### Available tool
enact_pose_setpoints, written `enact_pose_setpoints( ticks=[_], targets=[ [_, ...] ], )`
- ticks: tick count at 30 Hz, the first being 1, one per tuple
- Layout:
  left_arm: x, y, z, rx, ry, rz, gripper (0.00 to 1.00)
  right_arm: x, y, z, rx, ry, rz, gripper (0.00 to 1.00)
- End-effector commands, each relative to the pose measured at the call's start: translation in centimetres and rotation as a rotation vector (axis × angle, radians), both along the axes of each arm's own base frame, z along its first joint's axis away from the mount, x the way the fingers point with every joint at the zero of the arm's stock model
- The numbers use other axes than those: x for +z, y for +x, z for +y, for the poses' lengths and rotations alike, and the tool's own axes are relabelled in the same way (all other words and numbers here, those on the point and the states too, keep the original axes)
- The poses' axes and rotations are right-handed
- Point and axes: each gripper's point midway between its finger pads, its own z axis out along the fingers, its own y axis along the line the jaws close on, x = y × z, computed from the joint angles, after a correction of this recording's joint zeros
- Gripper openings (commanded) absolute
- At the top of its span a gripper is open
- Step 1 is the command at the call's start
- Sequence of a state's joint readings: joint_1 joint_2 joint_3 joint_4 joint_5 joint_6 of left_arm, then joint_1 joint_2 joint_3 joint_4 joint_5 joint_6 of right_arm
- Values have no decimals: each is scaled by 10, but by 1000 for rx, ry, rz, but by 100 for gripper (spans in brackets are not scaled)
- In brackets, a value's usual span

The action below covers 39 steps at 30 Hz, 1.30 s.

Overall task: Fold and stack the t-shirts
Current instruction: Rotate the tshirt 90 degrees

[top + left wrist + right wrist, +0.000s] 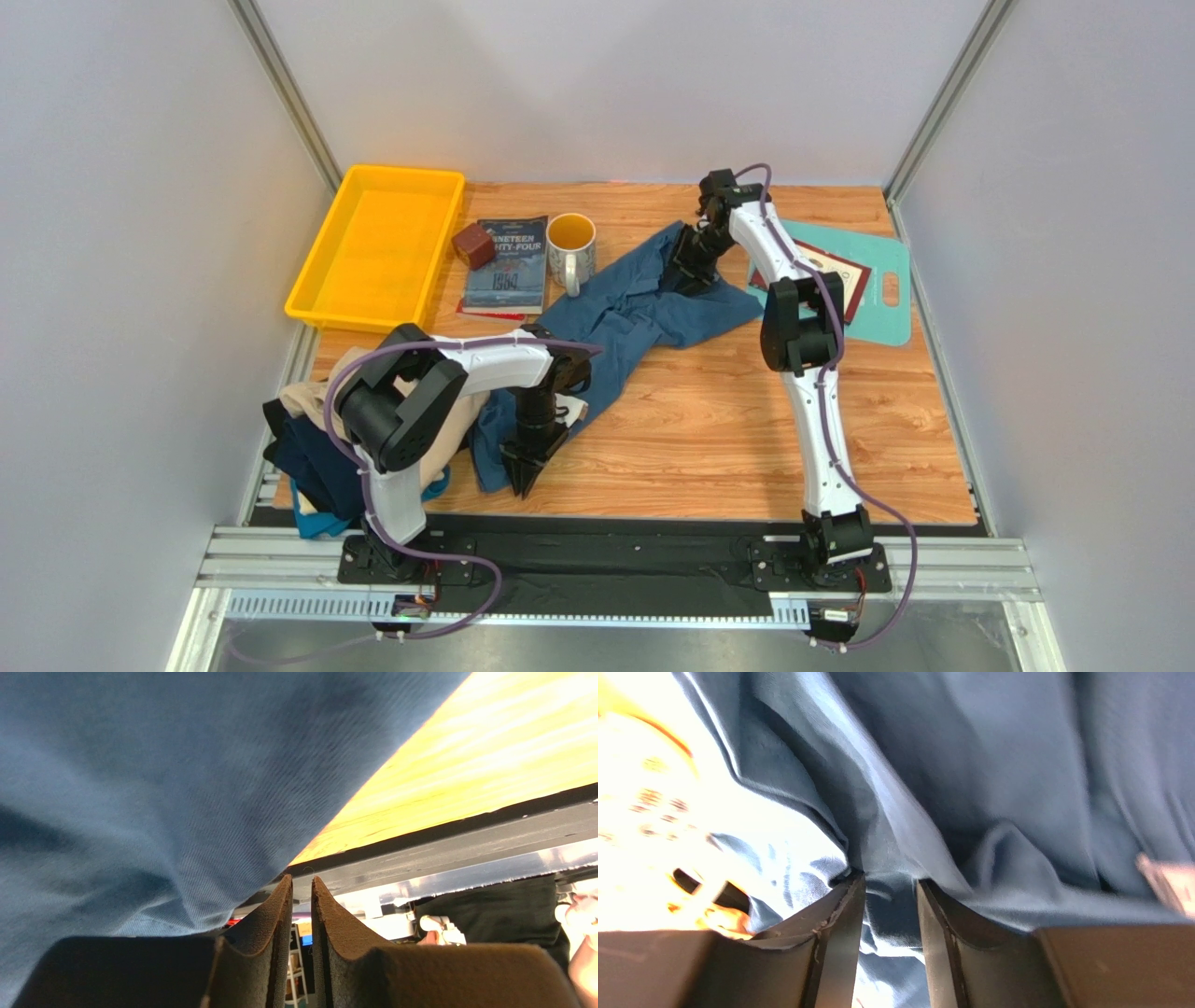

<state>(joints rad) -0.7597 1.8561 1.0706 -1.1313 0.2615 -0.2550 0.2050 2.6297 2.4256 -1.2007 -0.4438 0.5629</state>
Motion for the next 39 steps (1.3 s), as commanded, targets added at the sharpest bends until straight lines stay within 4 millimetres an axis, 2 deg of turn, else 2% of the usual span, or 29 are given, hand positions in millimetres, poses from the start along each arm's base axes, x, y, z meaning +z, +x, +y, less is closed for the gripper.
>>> enact_pose_setpoints(
  ticks=[1, 3, 4, 6, 7, 8, 10, 11, 14, 15, 17, 18, 20, 21, 23, 24, 30, 33, 37, 38, 39],
  targets=[
    [-1, 6, -17, -15, -75, -3, 21, -13, 65, -9, -72, -8, -216, 42],
    [0, 8, -17, -18, -76, -11, 21, 4, 73, -10, -80, 14, -256, 43],
    [1, 12, -19, -19, -80, -32, 21, 24, 77, -10, -79, 23, -301, 43],
    [8, 18, -22, -22, -103, -72, 21, 45, 80, -13, -65, 20, -352, 43],
    [12, 25, -26, -24, -113, -100, 21, 55, 79, -15, -62, 17, -370, 44],
    [18, 29, -28, -24, -126, -129, 21, 80, 79, -17, -62, 15, -416, 44],
    [30, 43, -36, -29, -147, -181, 22, 101, 74, -20, -51, 11, -451, 44],
    [37, 49, -40, -28, -158, -207, 22, 120, 68, -23, -51, 16, -473, 45],
    [60, 70, -51, -33, -180, -289, 24, 138, 55, -26, -36, 14, -489, 46],
    [72, 80, -59, -35, -206, -328, 24, 153, 51, -26, -29, 17, -516, 46],
    [82, 89, -61, -37, -208, -361, 25, 159, 44, -30, -16, -1, -514, 47],
    [92, 97, -67, -40, -225, -393, 25, 158, 36, -33, -14, -15, -488, 48],
    [94, 110, -64, -41, -193, -439, 26, 148, 29, -40, -9, -68, -448, 48],
    [95, 117, -62, -34, -185, -458, 26, 134, 21, -45, -5, -91, -389, 48],
    [86, 125, -57, -24, -157, -471, 26, 118, 13, -51, 15, -136, -343, 48],
    [78, 131, -52, -4, -146, -476, 26, 102, 6, -54, 21, -151, -301, 48],
    [48, 154, -39, 67, -102, -484, 26, 55, -1, -66, 38, -226, -214, 47],
    [37, 159, -38, 78, -83, -469, 26, 35, -4, -71, 32, -260, -170, 47],
    [19, 151, -40, 77, -78, -401, 25, 13, -11, -79, 33, -310, -103, 47],
    [16, 149, -41, 79, -77, -388, 23, 12, -10, -82, 29, -335, -101, 47],
    [12, 146, -40, 83, -71, -370, 20, 2, -16, -86, 37, -350, -61, 47]
  ],
)
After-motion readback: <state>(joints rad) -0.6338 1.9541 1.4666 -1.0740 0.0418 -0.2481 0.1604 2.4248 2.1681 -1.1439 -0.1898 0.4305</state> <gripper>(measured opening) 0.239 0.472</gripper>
